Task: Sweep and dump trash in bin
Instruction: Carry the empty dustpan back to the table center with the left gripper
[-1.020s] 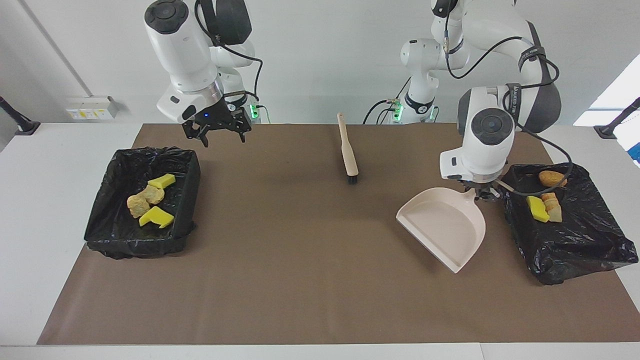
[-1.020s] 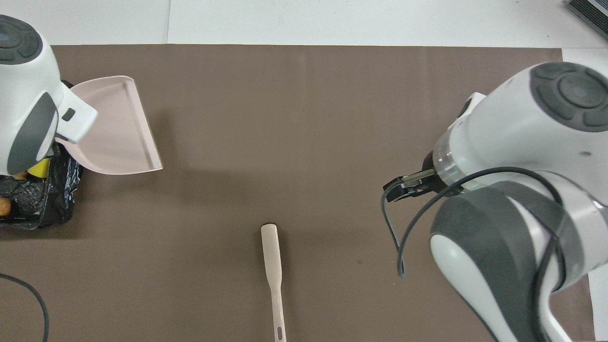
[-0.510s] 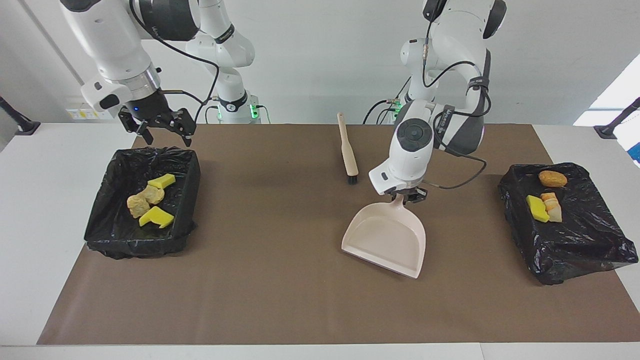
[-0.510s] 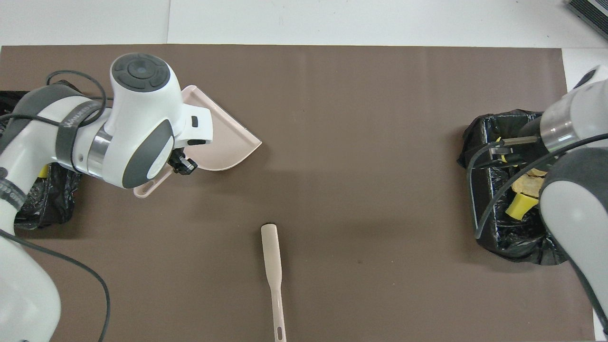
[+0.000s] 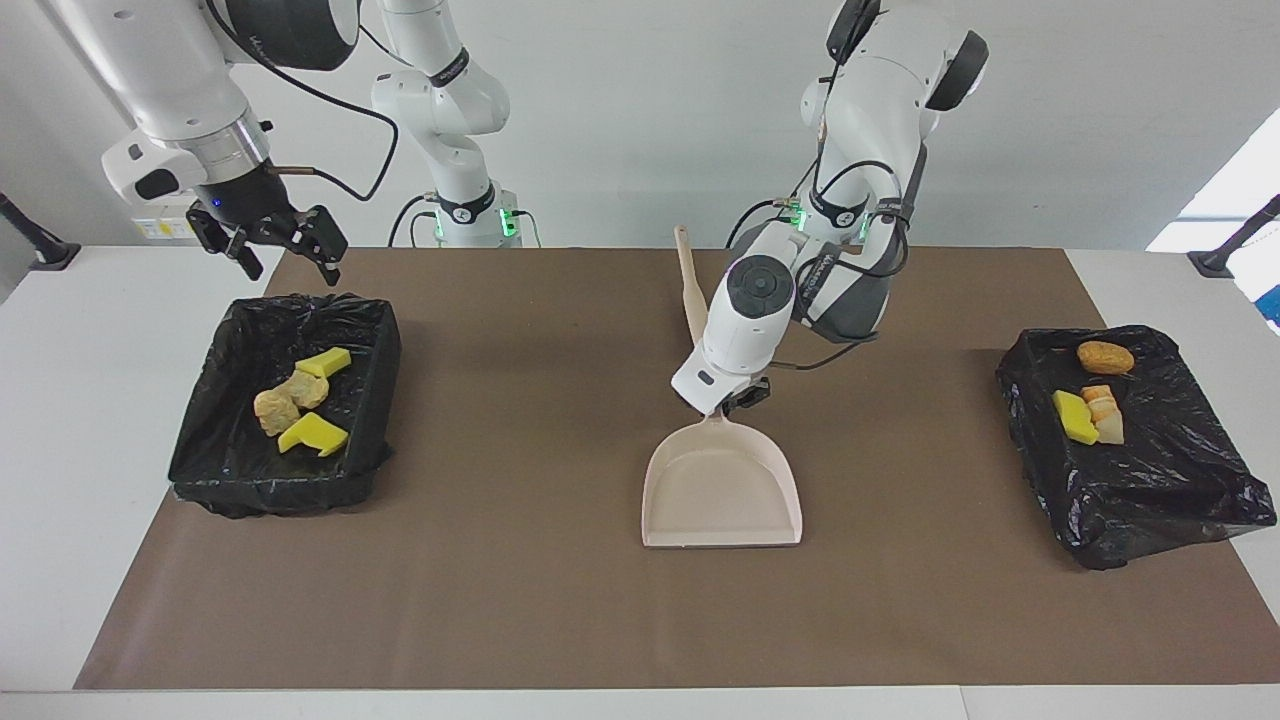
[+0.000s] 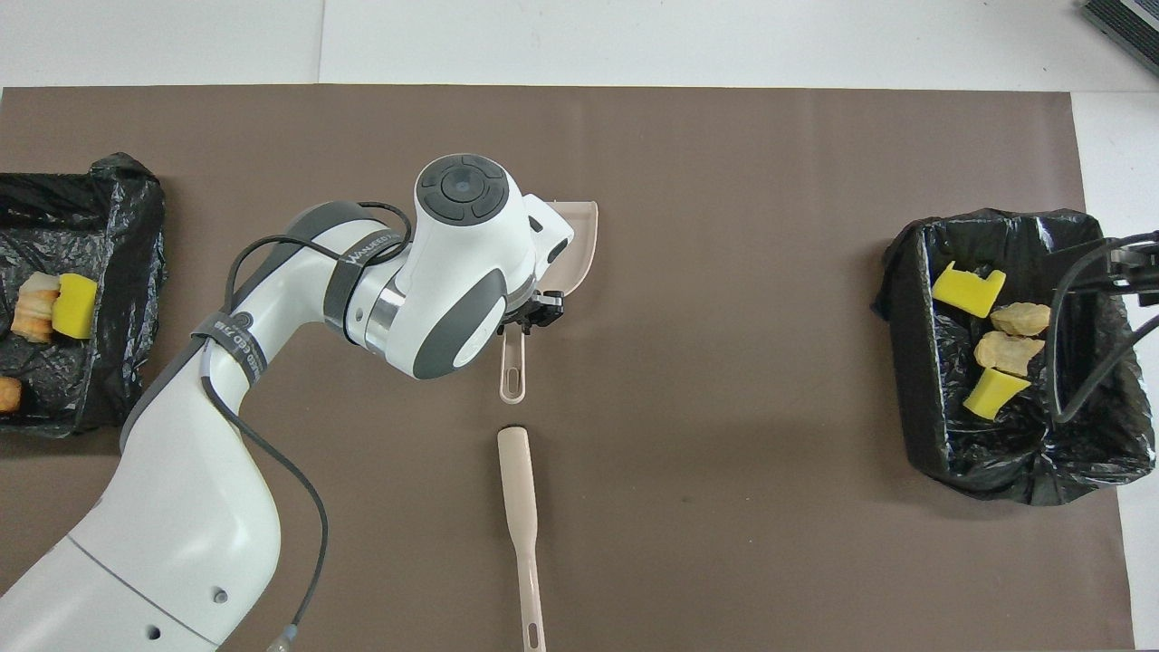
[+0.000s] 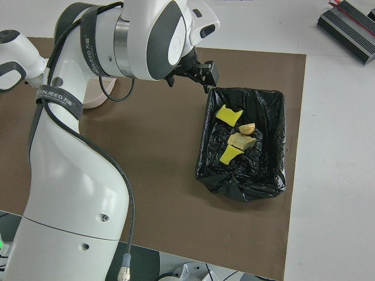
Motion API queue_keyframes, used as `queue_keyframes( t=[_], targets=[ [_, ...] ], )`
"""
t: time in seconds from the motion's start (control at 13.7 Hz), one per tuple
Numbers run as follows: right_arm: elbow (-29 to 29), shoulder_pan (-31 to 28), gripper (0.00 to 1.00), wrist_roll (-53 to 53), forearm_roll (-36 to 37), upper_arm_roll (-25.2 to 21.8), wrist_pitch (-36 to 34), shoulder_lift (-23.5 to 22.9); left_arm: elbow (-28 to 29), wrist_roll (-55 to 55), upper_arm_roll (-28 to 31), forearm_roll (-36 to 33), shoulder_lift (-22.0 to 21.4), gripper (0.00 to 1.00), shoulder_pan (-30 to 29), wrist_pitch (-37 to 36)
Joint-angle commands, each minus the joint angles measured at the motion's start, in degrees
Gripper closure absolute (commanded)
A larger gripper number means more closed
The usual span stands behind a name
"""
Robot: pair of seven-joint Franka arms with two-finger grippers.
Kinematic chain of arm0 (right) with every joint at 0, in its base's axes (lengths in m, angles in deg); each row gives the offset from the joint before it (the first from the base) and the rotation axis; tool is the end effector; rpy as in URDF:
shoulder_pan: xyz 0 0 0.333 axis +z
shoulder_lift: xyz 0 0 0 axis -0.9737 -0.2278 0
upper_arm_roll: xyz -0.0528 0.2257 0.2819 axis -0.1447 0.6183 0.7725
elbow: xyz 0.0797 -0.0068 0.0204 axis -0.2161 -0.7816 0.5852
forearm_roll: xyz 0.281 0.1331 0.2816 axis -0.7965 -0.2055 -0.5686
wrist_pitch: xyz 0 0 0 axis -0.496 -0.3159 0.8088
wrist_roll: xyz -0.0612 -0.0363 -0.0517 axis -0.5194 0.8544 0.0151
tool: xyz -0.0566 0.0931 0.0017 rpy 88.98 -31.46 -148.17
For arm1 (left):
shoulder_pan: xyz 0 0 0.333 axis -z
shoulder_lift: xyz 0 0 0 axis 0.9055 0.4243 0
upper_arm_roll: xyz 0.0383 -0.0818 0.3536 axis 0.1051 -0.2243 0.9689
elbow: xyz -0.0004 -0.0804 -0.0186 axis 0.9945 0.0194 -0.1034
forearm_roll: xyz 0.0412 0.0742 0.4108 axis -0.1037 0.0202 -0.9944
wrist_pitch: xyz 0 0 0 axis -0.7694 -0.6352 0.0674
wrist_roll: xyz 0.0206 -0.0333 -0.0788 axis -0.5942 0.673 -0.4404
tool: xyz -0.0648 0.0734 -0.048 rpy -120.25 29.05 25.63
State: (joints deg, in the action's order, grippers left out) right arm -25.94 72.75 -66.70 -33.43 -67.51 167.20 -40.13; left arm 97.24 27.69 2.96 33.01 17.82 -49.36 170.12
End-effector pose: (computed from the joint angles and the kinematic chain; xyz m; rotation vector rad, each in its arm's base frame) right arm 0.5854 -0.0471 0.6727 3.1250 -0.1427 0.0167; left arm 0.6221 -0.4018 0.3843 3.0848 -0.0770 -0.1980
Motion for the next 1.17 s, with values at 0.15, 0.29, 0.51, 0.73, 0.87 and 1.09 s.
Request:
queue_keyframes(
  t=[0.15,0.29,0.51,0.73,0.87,1.09],
  targets=[
    [-1.7,0.2,0.0,-1.7,0.0,0.5,0.1,1.2,-2.5,-0.8,0.4,0.5,1.6,1.0,0.9,1.3],
    [-1.7,0.2,0.0,-1.7,0.0,0.5,0.0,1.2,-2.6,-0.8,0.5,0.1,1.3,0.88,0.9,1.2],
    [-2.7,0.2,0.0,-1.7,0.0,0.5,-0.6,2.0,-2.5,-0.2,0.6,-0.1,-0.4,0.34,0.9,0.7],
    [-3.8,0.2,0.0,-1.5,0.0,0.5,-1.4,2.8,-1.2,1.7,1.4,0.0,-4.7,0.05,-0.1,-0.4],
    [-3.7,0.2,0.0,-1.5,0.0,0.5,-1.7,2.8,1.4,8.7,5.0,0.0,-9.1,0.0,-0.2,-0.6],
    [-3.8,0.2,0.0,-1.4,0.0,0.5,-1.6,2.8,5.3,21.8,10.0,0.6,-16.7,0.0,-0.8,-3.1]
  ],
)
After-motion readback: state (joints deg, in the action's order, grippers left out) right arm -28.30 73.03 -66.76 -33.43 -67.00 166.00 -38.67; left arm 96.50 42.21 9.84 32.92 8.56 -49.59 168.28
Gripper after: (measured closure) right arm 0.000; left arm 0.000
